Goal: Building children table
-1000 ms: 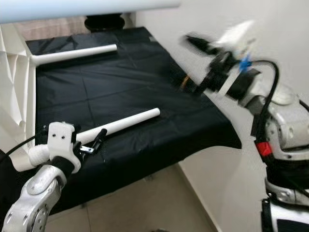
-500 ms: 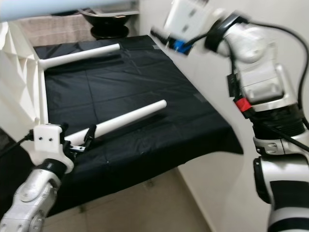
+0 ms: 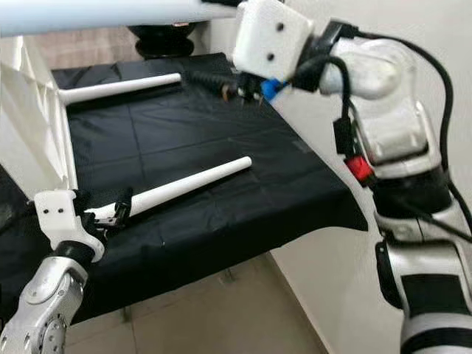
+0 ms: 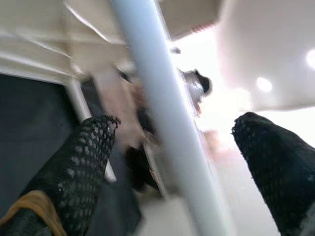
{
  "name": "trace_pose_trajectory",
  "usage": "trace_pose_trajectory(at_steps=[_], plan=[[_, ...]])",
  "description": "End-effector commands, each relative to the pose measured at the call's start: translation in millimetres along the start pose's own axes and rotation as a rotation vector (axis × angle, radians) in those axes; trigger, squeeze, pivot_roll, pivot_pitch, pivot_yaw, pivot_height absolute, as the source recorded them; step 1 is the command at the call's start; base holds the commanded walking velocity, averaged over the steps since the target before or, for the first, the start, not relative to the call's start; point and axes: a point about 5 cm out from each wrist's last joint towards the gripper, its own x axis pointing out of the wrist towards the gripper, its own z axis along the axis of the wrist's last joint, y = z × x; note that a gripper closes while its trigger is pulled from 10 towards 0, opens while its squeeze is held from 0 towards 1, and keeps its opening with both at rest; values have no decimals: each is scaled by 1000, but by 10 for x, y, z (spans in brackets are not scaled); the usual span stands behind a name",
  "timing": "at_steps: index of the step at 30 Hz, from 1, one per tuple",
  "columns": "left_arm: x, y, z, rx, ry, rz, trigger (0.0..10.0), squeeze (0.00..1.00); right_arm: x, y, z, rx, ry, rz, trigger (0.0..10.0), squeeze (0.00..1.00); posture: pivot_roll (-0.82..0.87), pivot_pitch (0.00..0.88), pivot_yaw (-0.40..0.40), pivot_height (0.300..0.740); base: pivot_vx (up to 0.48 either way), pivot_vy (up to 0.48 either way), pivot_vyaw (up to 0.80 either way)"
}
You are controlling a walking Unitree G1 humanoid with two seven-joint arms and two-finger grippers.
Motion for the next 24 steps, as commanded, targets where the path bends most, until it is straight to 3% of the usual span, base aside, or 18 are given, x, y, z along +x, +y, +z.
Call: trace_pose_trajectory(at_steps=[1,6,13,14,17,24], plan=[[0,-6,-43,-19,17,7,10000,0,2,-121,-29,-57,37,-61,10000,0,-62,2,-77,740,0,0,0],[11,12,-45,-41,14,20,10000,0,-70,-248,-116,-134,136,-39,10000,0,-73,5,-82,740,0,0,0],[51,45,-42,-92,7,40,10000,0,-39,-181,-186,-192,195,51,10000,0,-84,6,-87,740,0,0,0],[103,53,-22,-152,-4,51,10000,0,43,-121,-266,-235,235,92,10000,0,-86,7,-92,740,0,0,0],[119,50,-13,-172,-8,51,10000,0,76,-112,-287,-248,242,93,10000,0,-86,7,-92,740,0,0,0],[188,16,44,-210,-34,55,10000,0,322,-45,-309,-263,260,36,10000,0,-88,15,-97,740,0,0,0]])
